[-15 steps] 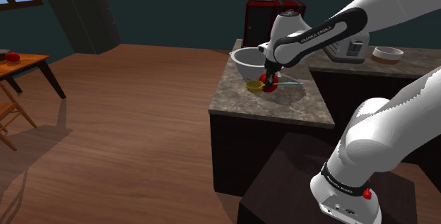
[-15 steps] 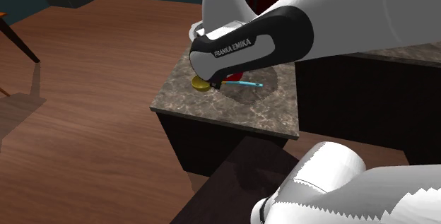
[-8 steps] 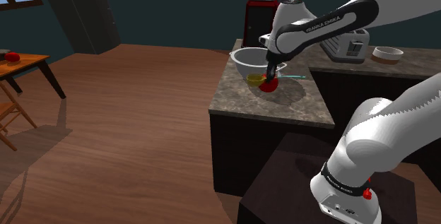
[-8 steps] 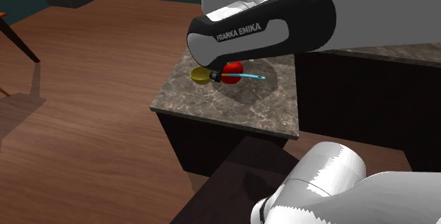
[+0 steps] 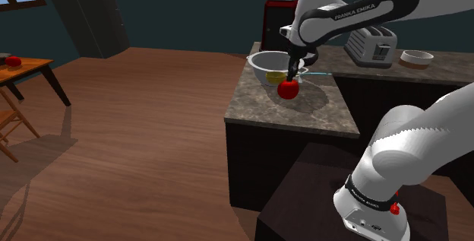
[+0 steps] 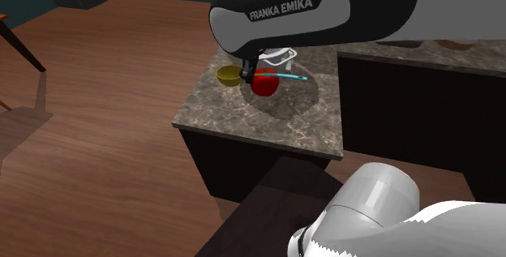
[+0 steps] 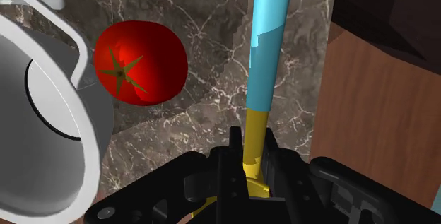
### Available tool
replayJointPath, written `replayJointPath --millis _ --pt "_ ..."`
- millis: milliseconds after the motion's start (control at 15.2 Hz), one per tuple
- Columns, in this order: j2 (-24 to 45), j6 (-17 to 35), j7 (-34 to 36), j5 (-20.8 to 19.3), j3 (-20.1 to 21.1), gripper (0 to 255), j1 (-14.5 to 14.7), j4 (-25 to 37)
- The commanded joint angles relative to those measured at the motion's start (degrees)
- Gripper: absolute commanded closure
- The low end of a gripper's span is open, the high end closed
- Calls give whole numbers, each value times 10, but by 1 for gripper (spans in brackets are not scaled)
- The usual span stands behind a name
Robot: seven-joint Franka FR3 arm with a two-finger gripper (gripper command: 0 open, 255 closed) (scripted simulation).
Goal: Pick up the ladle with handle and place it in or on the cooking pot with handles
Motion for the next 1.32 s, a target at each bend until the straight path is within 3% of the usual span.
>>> replayJointPath --millis 0,198,594,924,1254 --pt "-5 -16 -1 2 3 255 1 11" --pt "-9 -33 -2 5 6 255 2 24" --pt "124 -10 -74 43 -56 255 19 142" --pt "242 -10 -149 109 -102 255 27 256" --pt "371 -34 -229 198 -127 255 7 390"
